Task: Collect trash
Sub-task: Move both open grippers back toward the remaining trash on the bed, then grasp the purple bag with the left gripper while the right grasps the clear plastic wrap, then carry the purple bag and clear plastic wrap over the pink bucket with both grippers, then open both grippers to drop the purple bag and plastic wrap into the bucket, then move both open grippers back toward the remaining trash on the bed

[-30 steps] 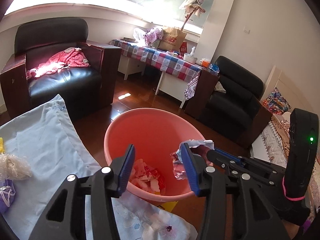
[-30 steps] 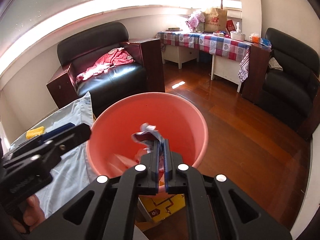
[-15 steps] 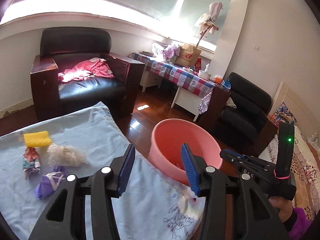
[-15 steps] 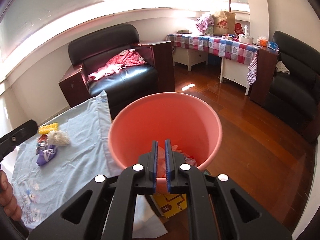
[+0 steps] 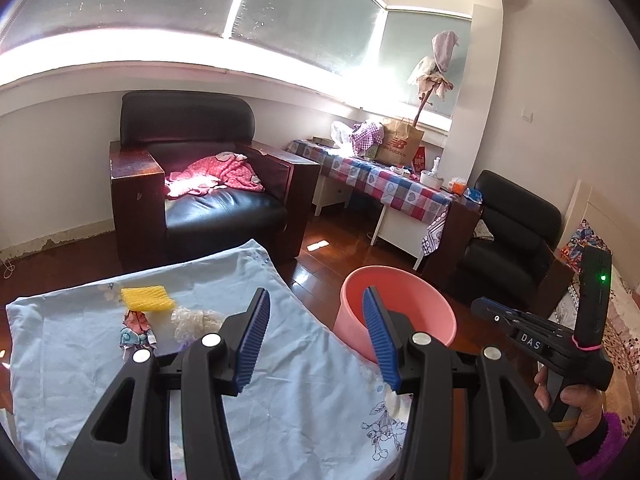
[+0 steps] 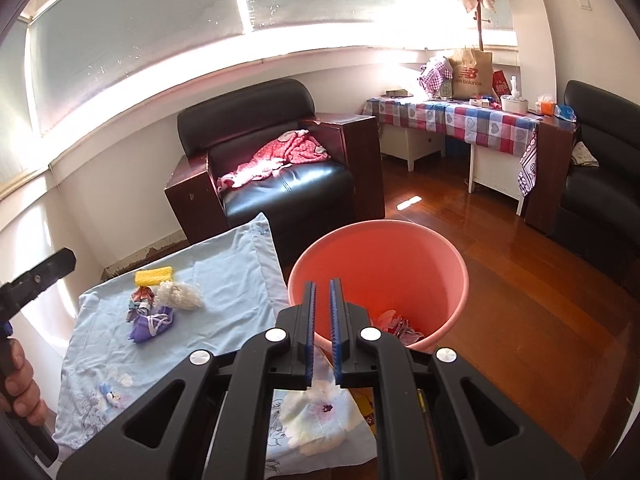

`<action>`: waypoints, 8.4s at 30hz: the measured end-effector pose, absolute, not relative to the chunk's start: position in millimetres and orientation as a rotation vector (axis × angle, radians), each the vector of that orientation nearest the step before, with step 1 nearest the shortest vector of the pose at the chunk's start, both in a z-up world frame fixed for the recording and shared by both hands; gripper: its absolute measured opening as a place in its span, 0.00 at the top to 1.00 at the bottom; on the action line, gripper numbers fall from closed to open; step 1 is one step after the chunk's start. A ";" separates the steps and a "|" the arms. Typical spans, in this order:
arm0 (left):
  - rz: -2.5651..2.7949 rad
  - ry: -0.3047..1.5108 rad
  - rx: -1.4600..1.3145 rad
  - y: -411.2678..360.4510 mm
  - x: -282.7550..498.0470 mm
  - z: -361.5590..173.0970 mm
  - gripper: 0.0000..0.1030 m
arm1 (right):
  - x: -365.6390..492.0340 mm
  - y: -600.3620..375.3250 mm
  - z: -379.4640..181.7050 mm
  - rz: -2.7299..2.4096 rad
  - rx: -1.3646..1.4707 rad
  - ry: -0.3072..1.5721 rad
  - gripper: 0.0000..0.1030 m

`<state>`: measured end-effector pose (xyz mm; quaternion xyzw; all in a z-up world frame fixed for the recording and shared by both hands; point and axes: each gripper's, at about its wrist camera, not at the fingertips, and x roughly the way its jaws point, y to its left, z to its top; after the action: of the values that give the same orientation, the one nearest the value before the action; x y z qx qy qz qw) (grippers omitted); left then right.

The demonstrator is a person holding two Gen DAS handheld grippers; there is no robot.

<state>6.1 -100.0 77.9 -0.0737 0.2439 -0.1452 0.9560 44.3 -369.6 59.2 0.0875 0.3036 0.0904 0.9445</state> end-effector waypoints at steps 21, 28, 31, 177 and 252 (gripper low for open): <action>0.009 0.625 -0.247 52.6 44.6 10.8 0.54 | 105.3 -258.6 15.5 0.435 0.137 0.770 0.93; -0.031 0.689 -0.266 63.6 50.6 -19.7 0.54 | 120.5 -202.7 9.8 0.538 0.071 0.805 0.93; -0.072 0.724 -0.259 58.7 54.6 -34.2 0.54 | 123.1 -178.7 4.8 0.579 0.041 0.817 0.79; -0.321 0.659 0.080 -208.9 147.6 10.8 0.94 | 90.3 -394.1 19.3 0.225 0.256 0.749 0.74; -0.208 0.750 -0.142 -122.7 146.6 -25.3 0.53 | 123.7 -323.6 -13.5 0.269 0.226 0.853 0.66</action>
<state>146.6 -122.7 -25.2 -0.0690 0.3654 -0.1015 0.9227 123.7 -323.6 -13.5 0.1092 0.4114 0.1296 0.8956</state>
